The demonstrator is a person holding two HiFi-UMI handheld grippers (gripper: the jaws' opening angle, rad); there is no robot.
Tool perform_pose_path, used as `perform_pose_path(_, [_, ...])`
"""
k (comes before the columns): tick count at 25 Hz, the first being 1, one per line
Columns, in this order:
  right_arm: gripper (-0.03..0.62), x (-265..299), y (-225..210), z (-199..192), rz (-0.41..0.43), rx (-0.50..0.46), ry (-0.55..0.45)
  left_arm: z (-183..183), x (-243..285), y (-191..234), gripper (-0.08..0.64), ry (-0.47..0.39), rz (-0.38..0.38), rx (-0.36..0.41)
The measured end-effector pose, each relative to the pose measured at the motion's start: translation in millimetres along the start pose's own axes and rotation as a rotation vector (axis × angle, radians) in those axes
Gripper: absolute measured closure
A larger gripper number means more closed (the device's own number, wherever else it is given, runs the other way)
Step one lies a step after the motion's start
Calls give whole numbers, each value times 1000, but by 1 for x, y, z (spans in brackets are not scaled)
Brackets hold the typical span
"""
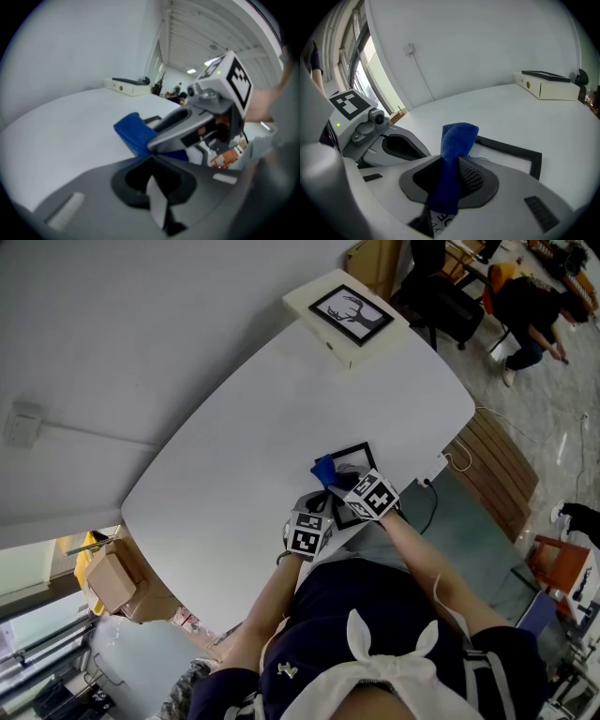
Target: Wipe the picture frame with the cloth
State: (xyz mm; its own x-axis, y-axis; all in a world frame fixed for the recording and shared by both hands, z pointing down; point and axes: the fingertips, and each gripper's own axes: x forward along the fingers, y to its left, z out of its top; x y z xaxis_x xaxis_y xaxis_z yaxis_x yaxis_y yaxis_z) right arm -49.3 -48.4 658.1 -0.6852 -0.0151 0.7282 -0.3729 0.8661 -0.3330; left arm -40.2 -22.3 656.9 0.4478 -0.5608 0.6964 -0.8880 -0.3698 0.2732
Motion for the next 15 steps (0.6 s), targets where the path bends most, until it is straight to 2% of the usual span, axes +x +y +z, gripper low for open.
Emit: perform_pose_path(15, [500, -7, 6, -12, 10, 33, 8, 0, -1, 0, 555, -1, 1, 5])
